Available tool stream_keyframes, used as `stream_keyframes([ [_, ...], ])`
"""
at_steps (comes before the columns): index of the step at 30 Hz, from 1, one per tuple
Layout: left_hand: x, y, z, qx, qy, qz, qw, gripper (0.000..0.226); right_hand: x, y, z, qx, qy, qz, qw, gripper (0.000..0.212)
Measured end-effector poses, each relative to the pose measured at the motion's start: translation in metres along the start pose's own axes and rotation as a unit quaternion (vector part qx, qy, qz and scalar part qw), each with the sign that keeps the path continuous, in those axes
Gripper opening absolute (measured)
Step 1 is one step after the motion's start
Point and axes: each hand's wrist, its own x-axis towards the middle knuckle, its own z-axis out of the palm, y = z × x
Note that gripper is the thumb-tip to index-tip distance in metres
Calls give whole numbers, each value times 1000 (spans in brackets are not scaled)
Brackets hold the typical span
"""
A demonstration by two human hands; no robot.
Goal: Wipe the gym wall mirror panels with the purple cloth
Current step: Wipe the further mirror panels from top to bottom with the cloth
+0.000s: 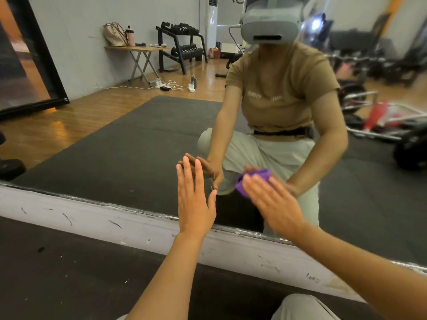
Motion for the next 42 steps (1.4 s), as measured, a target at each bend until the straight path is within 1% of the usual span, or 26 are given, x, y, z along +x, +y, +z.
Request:
stream_keyframes([
  [2, 0, 3, 1, -13, -5, -4, 1000, 105, 38, 31, -23, 24, 75, 108, 991, 75],
  [4, -1, 8, 2, -15, 3, -4, 1000, 105, 70, 59, -42, 39, 128, 200, 971, 63],
  [5, -1, 10, 2, -14, 7, -6, 1000, 104, 79, 68, -47, 41, 144, 226, 962, 59],
  [7, 0, 13, 4, -14, 15, -14, 1000, 104, 81, 72, -49, 40, 158, 240, 957, 57],
  [9, -1, 18, 6, -13, 20, -21, 999, 102, 64, 60, -36, 30, 143, 198, 969, 63],
  [10, -2, 19, 7, -9, 19, -14, 1000, 99, 51, 49, -27, 25, 118, 157, 980, 66],
  [12, -5, 22, 9, 13, 16, 33, 999, 89, 17, 25, -10, 9, 44, 58, 997, 73],
  [14, -7, 24, 12, 37, 21, 82, 996, 80, -23, 3, 5, -6, -25, -29, 999, 79],
  [16, -7, 25, 13, 56, 20, 102, 993, 76, -60, -13, 15, -15, -84, -89, 992, 89],
  [17, -8, 26, 13, 66, 12, 112, 992, 75, -73, -18, 19, -18, -111, -107, 988, 98],
  [19, -10, 27, 15, 81, -8, 126, 989, 74, -88, -23, 22, -16, -155, -115, 981, 116],
  [20, -11, 27, 16, 86, -13, 128, 988, 74, -90, -23, 22, -15, -162, -111, 980, 119],
  [22, -12, 26, 17, 92, -16, 125, 988, 73, -89, -23, 23, -14, -150, -111, 982, 116],
  [25, -10, 24, 16, 86, -23, 123, 988, 72, -88, -20, 22, -12, -134, -112, 985, 100],
  [28, -9, 22, 17, 57, -26, 127, 990, 70, -72, -10, 14, 8, -96, -59, 994, 88],
  [32, -9, 22, 19, 54, -28, 120, 991, 67, -18, 29, -12, 23, 11, 36, 999, 75],
  [34, -10, 23, 17, 65, -25, 114, 991, 66, 8, 53, -28, 34, 64, 113, 991, 70],
  [37, -11, 26, 16, 53, -25, 115, 992, 67, 31, 78, -49, 47, 110, 211, 970, 67],
  [40, -12, 29, 18, 43, -20, 112, 993, 70, 25, 80, -49, 57, 125, 239, 961, 72],
  [42, -13, 31, 20, 48, -19, 119, 992, 72, 3, 66, -34, 40, 107, 220, 969, 77],
])
